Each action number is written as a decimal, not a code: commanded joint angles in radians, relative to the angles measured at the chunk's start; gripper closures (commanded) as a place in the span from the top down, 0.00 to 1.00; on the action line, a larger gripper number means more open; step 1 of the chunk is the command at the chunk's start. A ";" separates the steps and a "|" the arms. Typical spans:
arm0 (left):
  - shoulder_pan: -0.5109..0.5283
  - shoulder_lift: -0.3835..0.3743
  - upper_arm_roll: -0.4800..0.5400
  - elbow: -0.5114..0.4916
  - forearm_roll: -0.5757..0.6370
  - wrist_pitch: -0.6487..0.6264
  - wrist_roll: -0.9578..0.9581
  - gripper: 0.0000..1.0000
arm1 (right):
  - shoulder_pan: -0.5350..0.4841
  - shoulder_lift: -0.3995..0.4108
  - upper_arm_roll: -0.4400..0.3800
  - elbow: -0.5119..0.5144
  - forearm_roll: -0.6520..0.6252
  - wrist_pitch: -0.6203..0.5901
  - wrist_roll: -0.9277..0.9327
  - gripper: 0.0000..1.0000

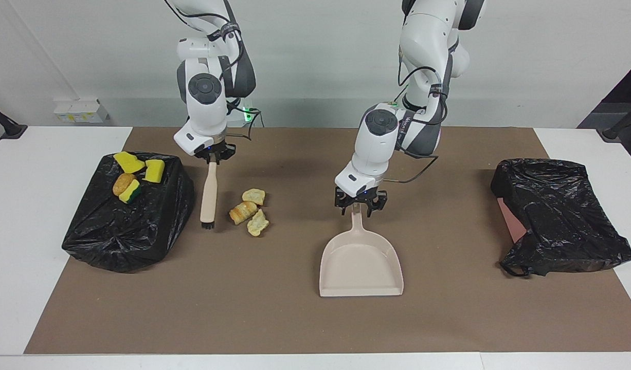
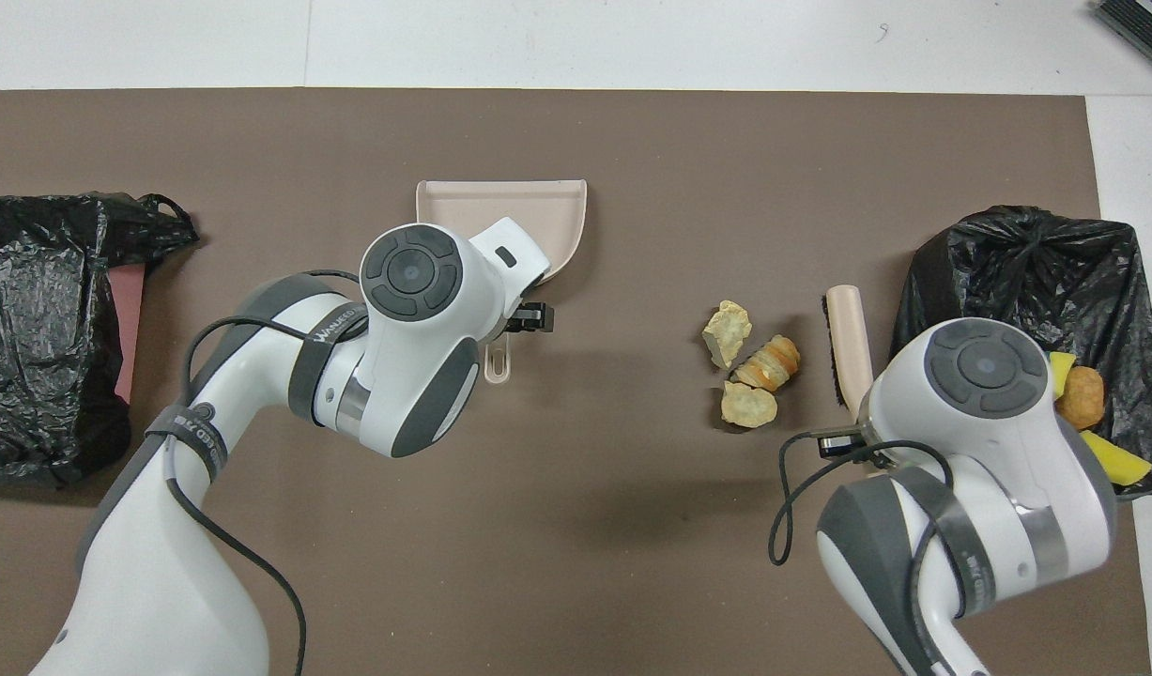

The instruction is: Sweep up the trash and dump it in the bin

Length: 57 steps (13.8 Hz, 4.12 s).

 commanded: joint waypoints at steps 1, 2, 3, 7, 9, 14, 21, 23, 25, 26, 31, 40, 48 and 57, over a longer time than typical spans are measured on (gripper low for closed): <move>-0.015 -0.008 0.017 -0.016 -0.008 0.004 0.008 0.00 | 0.012 -0.010 0.014 -0.029 0.002 0.030 0.043 0.00; -0.015 -0.008 0.017 -0.017 -0.003 -0.022 0.012 0.00 | 0.019 -0.007 0.014 -0.031 0.023 0.030 0.055 0.00; -0.012 -0.011 0.017 -0.015 0.001 -0.045 0.035 0.00 | 0.029 0.013 0.014 -0.034 0.055 0.031 0.066 0.00; -0.001 -0.030 0.017 -0.016 0.001 -0.082 0.100 0.00 | 0.113 0.034 0.014 -0.026 0.158 0.050 0.089 0.00; -0.001 -0.034 0.017 -0.029 -0.002 -0.083 0.181 0.36 | 0.147 0.045 0.014 0.001 0.193 0.046 0.138 0.00; -0.004 -0.062 0.019 -0.067 0.000 -0.105 0.192 0.00 | 0.191 0.012 0.004 0.078 0.172 -0.030 0.237 0.00; 0.037 -0.157 0.031 -0.066 0.000 -0.249 0.379 0.00 | 0.089 -0.050 0.008 0.015 -0.047 -0.063 -0.093 0.00; 0.059 -0.216 0.034 -0.070 0.011 -0.322 0.483 0.00 | 0.052 -0.036 0.011 0.017 -0.051 -0.046 -0.144 0.00; 0.117 -0.270 0.034 -0.072 0.035 -0.391 0.694 0.00 | 0.068 -0.039 0.016 -0.004 -0.045 -0.049 -0.117 0.00; 0.155 -0.289 0.033 -0.072 0.037 -0.433 0.801 0.00 | 0.112 -0.035 0.016 -0.020 -0.031 -0.046 -0.063 0.00; 0.242 -0.326 0.034 -0.128 0.087 -0.447 1.200 0.00 | 0.157 -0.033 0.016 -0.026 0.143 -0.039 0.068 0.00; 0.156 -0.392 0.027 -0.325 0.253 -0.316 1.384 0.00 | 0.238 -0.004 0.016 -0.118 0.303 0.154 0.217 0.00; 0.041 -0.376 0.022 -0.389 0.267 -0.206 1.315 0.00 | 0.459 0.165 0.017 -0.033 0.446 0.361 0.304 0.00; 0.030 -0.375 0.019 -0.457 0.256 -0.068 1.270 0.00 | 0.499 0.154 0.011 0.092 0.827 0.349 0.198 0.00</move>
